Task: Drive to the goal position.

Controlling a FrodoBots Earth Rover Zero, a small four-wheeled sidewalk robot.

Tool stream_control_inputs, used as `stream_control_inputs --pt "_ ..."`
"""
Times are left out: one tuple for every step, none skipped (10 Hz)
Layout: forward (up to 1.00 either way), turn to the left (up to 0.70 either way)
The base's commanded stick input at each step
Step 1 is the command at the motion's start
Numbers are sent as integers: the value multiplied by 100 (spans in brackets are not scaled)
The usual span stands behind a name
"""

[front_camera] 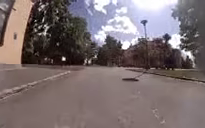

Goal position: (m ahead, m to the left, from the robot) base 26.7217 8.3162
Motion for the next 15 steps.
stream_control_inputs --pt "85 0" --pt "85 0" --pt "85 0" --pt "85 0" --pt "85 0" --pt "85 0" --pt "85 0" --pt "85 0" --pt "85 0" --pt "85 0" --pt "85 0" --pt "85 0" --pt "85 0" --pt "85 0" --pt "85 0"
